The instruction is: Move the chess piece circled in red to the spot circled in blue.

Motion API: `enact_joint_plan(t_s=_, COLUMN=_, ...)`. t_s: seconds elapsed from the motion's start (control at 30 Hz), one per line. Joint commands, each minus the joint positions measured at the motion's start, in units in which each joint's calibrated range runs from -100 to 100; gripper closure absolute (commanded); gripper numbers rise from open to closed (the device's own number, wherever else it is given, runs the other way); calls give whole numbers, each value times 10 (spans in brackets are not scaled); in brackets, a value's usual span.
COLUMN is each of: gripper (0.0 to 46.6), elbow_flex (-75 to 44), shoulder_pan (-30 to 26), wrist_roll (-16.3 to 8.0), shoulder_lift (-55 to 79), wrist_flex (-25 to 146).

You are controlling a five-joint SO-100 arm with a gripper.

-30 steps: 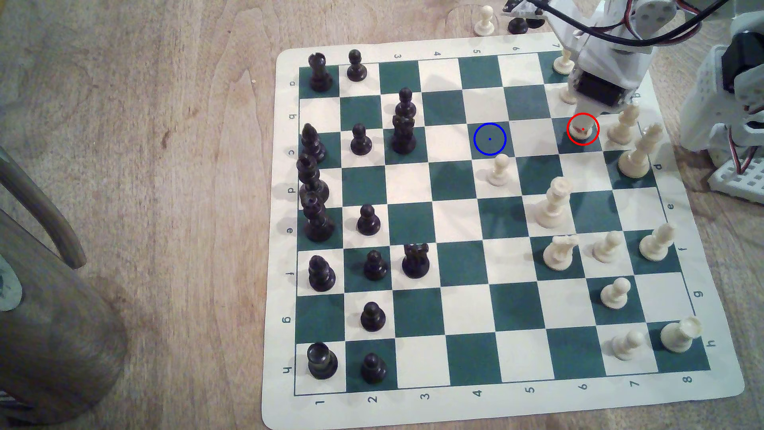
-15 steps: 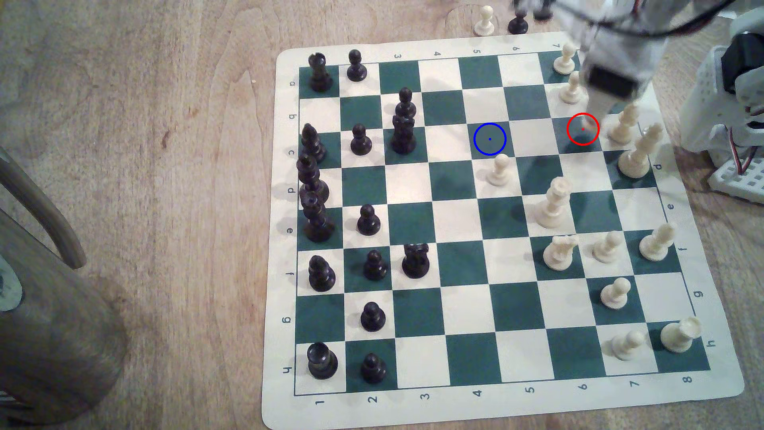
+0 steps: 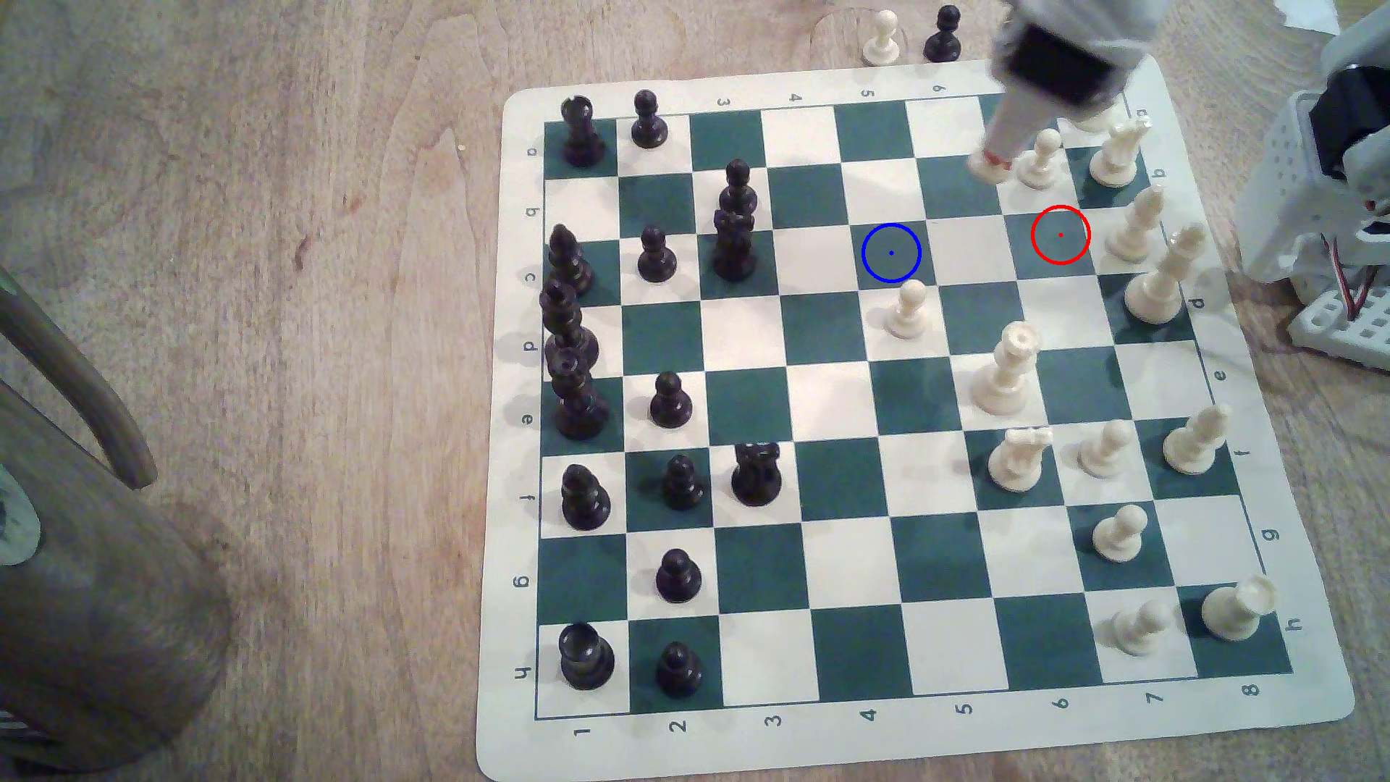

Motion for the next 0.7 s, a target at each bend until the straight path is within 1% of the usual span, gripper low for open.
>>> enact_joint_plan(t_s=0.0, gripper=464, elbow_flex=-95, shoulder_pan=-3, wrist_roll=-2, shoulder_lift=68, wrist_flex=-25)
enact_joint_plan(t_s=0.3, gripper=464, elbow_flex=-107, shoulder_pan=-7, wrist_roll=-1, shoulder_lift=198, wrist_flex=-86)
enact_joint_plan(t_s=0.67, gripper=464, elbow_flex=-112, shoulder_pan=-11, wrist_roll=1, shoulder_lift=277, wrist_flex=-112)
